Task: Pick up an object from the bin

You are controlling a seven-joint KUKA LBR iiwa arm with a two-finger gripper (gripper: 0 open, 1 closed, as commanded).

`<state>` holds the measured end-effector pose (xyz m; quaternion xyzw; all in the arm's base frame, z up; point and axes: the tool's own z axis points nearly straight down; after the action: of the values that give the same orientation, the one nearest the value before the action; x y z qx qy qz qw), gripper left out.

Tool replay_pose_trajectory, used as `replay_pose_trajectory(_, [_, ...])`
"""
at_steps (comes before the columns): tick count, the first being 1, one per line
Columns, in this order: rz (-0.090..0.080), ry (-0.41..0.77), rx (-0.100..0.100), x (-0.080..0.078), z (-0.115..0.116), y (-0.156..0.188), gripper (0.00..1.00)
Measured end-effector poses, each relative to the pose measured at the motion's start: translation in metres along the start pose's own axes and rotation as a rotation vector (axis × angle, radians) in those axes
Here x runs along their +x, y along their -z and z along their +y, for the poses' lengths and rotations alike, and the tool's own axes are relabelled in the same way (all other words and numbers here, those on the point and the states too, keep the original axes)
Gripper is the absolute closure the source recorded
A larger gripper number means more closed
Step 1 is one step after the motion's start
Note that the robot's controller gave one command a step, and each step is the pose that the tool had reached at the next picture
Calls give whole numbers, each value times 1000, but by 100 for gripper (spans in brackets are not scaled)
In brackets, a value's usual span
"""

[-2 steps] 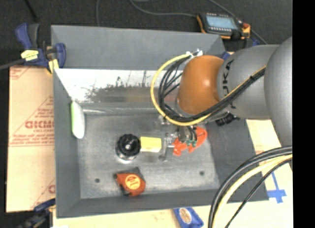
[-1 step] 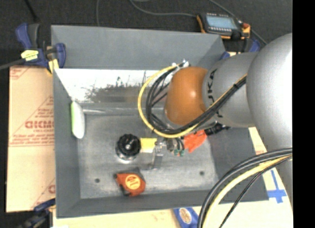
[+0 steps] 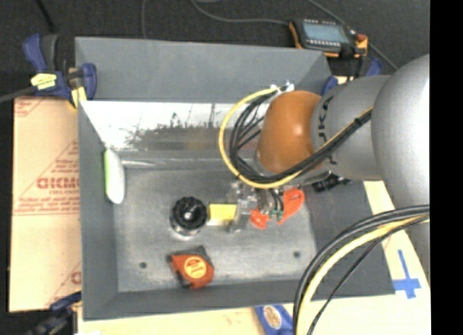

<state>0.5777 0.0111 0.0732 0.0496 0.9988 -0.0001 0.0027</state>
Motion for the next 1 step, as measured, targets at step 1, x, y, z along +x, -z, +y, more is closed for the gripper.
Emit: replay_pose_trajectory(1, [0,0,0,0,0,0,100])
